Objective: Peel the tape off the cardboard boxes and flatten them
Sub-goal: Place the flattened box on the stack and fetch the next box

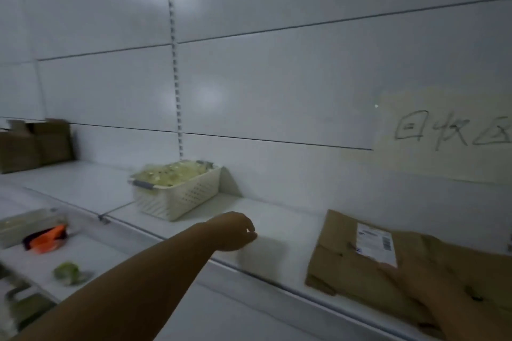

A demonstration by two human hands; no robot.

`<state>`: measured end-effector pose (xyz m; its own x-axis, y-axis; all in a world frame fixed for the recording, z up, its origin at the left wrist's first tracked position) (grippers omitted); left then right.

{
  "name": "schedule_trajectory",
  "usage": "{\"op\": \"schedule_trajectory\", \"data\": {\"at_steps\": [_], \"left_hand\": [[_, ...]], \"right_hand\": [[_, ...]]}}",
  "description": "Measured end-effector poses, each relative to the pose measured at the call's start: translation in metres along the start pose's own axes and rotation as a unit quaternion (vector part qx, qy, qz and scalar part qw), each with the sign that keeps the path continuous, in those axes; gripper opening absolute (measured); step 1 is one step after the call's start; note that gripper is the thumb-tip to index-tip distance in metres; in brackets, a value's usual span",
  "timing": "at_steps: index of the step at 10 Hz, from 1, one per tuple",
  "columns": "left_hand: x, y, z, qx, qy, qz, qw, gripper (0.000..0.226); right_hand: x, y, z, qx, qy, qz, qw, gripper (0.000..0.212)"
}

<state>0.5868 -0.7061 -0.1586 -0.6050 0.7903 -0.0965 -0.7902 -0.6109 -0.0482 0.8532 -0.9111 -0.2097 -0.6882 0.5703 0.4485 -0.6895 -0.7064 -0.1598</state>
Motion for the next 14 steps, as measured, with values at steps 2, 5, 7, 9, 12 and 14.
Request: {"op": "schedule_trajectory", "data": {"at_steps": [2,5,7,9,12,14], "left_hand": [[0.149,0.082,0.054,-0.064,-0.01,0.099,0.993,0.053],[0.361,0.211,0.097,-0.11,-0.095,0.201,0.969,0.06],[0.447,0.269,0.094,-0.043,-0.114,0.229,0.966,0.06],[0.54,0.305,0.093,-0.043,-0.095,0.285,0.953,0.062],[0.68,0.296,0.114,-0.024,-0.089,0.356,0.93,0.058],[0.753,0.28,0.137,-0.093,-0.039,0.387,0.917,0.059]], "right_hand": [[0.146,0.003,-0.013,0.03,0.378,0.032,0.925,0.055],[0.514,0.13,-0.171,0.102,0.155,0.386,0.904,0.063],[0.618,0.165,-0.239,0.106,0.193,0.46,0.86,0.068],[0.702,0.168,-0.294,0.148,0.172,0.497,0.838,0.068],[0.825,0.094,-0.355,0.134,0.128,0.535,0.824,0.066],[0.901,0.031,-0.389,0.128,0.109,0.531,0.83,0.063]]}}
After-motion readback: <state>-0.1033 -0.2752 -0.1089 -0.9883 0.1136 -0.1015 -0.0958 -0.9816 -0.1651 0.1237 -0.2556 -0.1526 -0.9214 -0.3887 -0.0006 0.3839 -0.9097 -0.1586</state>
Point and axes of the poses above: each hand's wrist, its own y-axis away from the middle knuckle, its own z-axis out of the back of the hand, x = y × z, the point moved 5 cm from there along -y, towards the middle knuckle, and after that the axes turned 3 degrees about -z, right-handed, at the moved point
